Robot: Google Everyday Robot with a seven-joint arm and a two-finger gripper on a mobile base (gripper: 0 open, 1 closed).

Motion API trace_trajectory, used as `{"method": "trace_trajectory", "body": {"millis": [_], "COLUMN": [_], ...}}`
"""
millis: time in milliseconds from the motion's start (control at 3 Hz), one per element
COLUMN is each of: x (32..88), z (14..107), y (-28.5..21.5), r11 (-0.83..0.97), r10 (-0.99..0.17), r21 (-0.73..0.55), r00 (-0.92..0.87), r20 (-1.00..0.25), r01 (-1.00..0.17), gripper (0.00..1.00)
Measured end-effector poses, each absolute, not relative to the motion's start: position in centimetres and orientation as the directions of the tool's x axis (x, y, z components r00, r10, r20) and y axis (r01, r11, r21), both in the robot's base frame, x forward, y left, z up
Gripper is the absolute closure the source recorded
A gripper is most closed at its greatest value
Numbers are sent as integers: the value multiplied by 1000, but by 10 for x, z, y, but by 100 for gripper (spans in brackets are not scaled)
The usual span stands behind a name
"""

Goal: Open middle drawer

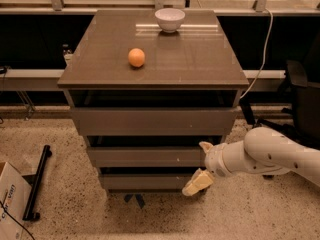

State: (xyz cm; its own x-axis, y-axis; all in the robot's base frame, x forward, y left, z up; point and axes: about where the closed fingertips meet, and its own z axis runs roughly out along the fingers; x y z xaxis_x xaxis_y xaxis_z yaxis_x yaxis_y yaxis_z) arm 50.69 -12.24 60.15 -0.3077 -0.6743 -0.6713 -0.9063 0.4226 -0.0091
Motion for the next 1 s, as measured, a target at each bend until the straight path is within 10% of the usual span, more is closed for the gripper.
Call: {"method": "trace_trajectory", "body": {"millis": [1000], "x": [566], "z": [521], "y": [-114], "r11": [502], "r10": [-555], "r21": [5], "r00": [-326], "r20": [-765], "r01": [-865], "gripper": [0]}}
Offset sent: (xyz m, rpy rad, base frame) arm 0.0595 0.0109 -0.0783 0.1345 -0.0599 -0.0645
